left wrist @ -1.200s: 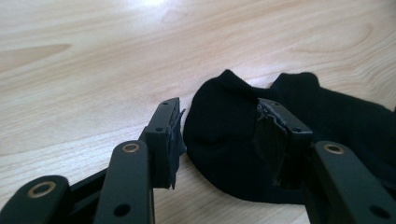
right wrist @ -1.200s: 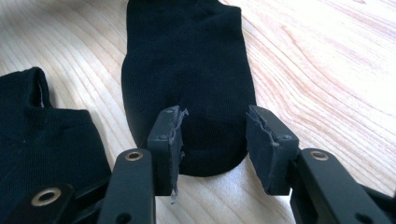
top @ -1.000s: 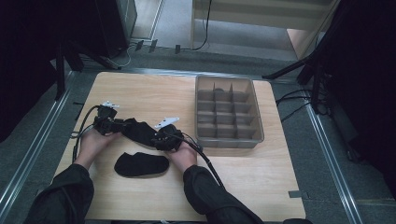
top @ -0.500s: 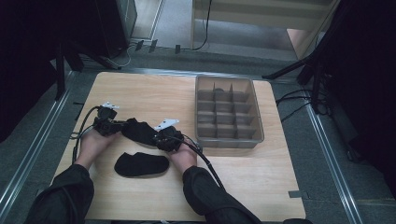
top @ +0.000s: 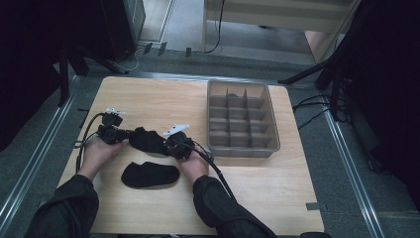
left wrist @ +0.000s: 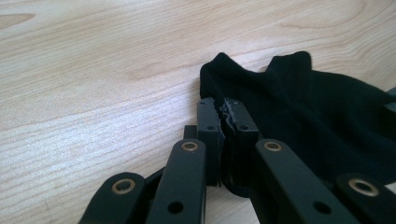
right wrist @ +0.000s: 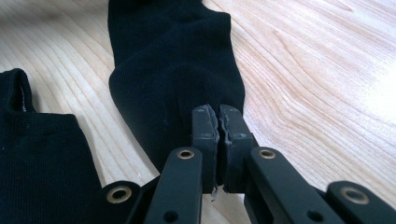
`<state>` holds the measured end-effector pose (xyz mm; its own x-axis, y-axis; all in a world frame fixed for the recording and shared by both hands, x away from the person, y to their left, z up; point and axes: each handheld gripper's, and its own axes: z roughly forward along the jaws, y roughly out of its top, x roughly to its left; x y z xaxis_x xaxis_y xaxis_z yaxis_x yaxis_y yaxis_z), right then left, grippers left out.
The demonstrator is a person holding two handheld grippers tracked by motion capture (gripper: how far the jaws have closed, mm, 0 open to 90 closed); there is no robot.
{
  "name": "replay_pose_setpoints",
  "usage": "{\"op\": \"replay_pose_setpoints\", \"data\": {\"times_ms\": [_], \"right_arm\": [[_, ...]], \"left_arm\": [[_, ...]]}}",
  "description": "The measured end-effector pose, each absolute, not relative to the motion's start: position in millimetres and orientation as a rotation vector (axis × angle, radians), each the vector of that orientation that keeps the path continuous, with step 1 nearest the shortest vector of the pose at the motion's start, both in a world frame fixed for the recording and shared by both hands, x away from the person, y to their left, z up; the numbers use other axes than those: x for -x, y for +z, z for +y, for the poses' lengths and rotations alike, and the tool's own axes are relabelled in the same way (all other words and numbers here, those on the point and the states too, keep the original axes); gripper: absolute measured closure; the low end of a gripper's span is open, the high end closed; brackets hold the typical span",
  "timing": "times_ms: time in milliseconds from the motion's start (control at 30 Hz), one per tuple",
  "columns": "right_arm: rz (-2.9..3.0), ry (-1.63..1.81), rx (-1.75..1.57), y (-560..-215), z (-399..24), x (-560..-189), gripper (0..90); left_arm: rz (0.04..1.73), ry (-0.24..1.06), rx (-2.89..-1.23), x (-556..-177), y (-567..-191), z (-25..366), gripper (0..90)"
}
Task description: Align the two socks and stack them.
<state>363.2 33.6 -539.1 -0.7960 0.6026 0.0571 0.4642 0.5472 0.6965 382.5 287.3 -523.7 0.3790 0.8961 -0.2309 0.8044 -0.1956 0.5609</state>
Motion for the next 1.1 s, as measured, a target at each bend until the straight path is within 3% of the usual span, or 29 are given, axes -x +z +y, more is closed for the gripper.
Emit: {"op": "replay_pose_setpoints", "data": {"times_ms": [1100], "right_arm": [[2.671, 1.135, -0.859, -510, 19, -365, 87.1]], "left_arm": [[1.435, 0.155, -1.971, -352, -492, 289, 85.5]]}}
